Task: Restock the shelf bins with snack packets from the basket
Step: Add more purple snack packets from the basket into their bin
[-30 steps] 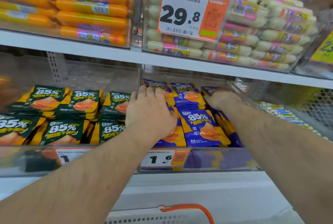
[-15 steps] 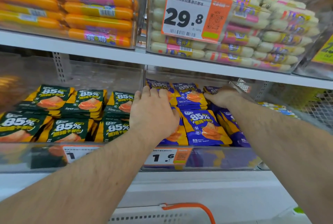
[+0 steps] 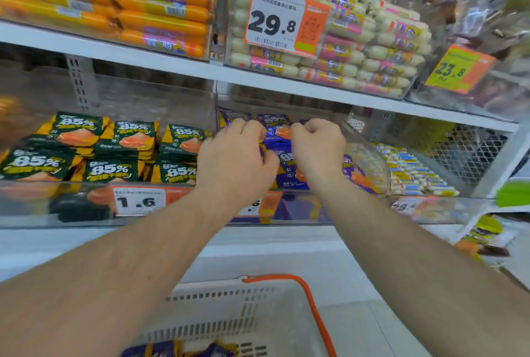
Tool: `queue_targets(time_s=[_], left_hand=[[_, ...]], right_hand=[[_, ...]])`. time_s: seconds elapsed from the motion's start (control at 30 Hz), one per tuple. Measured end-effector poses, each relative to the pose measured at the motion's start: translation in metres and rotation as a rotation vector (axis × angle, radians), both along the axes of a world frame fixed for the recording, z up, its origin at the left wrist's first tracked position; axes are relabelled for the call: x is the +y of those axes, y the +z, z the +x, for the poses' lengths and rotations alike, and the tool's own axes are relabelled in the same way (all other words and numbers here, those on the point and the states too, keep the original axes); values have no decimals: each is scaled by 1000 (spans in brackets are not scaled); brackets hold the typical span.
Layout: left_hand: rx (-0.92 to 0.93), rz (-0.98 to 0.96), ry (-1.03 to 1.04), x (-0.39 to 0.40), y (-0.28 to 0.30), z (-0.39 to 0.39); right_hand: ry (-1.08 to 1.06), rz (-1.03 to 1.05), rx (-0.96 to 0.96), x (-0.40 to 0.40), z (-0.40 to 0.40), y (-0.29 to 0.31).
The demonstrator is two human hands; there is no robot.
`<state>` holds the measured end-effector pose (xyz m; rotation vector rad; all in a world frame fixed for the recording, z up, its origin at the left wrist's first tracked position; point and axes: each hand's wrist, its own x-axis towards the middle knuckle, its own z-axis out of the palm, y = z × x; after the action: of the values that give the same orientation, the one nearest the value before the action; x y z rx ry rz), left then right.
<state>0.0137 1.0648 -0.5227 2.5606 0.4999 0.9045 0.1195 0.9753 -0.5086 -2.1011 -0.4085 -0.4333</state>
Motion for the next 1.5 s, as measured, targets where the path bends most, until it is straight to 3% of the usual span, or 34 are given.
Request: queue_targets(time_s=[0.17,0.37,0.57,0.7,0.77,0.9,1.0,1.3,1.43,1.5], left_hand=[[358,-106,-231,2,-39,-58],[925,-186,-291,27,-113,-90],[1090,-147,-353,28,-143,-92],[1168,-194,-365,25,-150,-85],[1187,-204,-372,25,-155,-79],[1239,-204,-383,28,-166,-71],[1264,-216,-383,29,-172,-66],[1305,-231,-380,34,-179,-66],[1310,-175,-387,34,-172,-67],[1293,-154,-403,32,-165,-67]], right_hand=[[120,158,17,13,-74,-74],[250,-182,339,16,-110,-211],[245,-694,630,-11,-103,-341],[271,-918,837,-34,-109,-374],[319,-1089,832,-39,-107,-390],[381,-1167,846,-39,-112,-426],[385,-1266,750,-36,-119,-446],[332,-1253,648,-41,-120,-448],[450,-908,945,-46,-107,-437],[494,-831,1010,-47,-100,-419]])
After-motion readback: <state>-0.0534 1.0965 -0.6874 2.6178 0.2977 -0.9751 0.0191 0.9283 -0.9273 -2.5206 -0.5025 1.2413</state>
